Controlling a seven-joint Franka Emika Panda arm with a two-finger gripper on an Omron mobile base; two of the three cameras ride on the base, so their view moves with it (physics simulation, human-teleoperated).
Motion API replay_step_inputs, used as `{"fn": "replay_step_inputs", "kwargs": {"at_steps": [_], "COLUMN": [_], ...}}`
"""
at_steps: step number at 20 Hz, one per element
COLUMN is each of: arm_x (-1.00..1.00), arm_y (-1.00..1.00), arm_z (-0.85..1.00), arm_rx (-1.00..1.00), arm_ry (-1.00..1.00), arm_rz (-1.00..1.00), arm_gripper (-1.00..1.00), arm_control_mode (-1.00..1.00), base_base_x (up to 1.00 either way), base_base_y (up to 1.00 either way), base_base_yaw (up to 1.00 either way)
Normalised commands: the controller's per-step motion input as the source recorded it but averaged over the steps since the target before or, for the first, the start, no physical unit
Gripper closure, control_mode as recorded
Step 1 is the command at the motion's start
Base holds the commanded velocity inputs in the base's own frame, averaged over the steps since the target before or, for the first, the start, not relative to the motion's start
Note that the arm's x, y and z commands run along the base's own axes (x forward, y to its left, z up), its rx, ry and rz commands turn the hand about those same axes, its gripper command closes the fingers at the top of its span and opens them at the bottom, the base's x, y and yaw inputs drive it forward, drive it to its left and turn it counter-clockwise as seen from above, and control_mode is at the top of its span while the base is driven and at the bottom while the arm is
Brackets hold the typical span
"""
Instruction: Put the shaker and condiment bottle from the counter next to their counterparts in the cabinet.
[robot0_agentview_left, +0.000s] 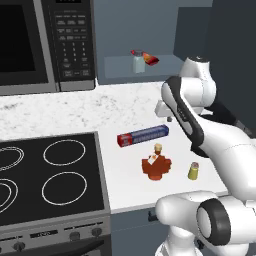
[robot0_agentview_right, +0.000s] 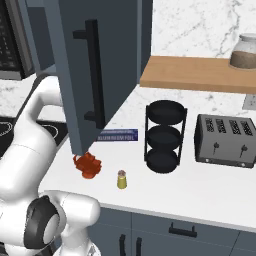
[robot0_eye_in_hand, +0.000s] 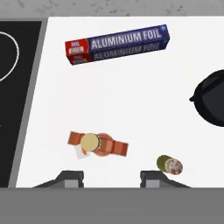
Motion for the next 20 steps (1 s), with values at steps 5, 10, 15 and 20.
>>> {"fn": "replay_step_inputs", "kwargs": {"at_steps": [5,10,15,20], "arm_x": [-0.17,-0.17,-0.15,-0.02], "arm_y": [0.19,0.41,0.25,0.04], "arm_z": [-0.02,0.00,-0.25,-0.77], "arm_rx": [-0.08,-0.14,-0.13,-0.10], "arm_ry": [-0.06,-0.15,-0.14,-0.01], "arm_rz": [-0.05,-0.30,-0.47,-0.43], "arm_gripper": [-1.00,-1.00,-1.00,-1.00], "arm_control_mode": [-1.00,-1.00,-1.00,-1.00], "base_base_x": [0.00,0.00,0.00,0.00], "base_base_y": [0.00,0.00,0.00,0.00], "base_base_yaw": [0.00,0.00,0.00,0.00]}}
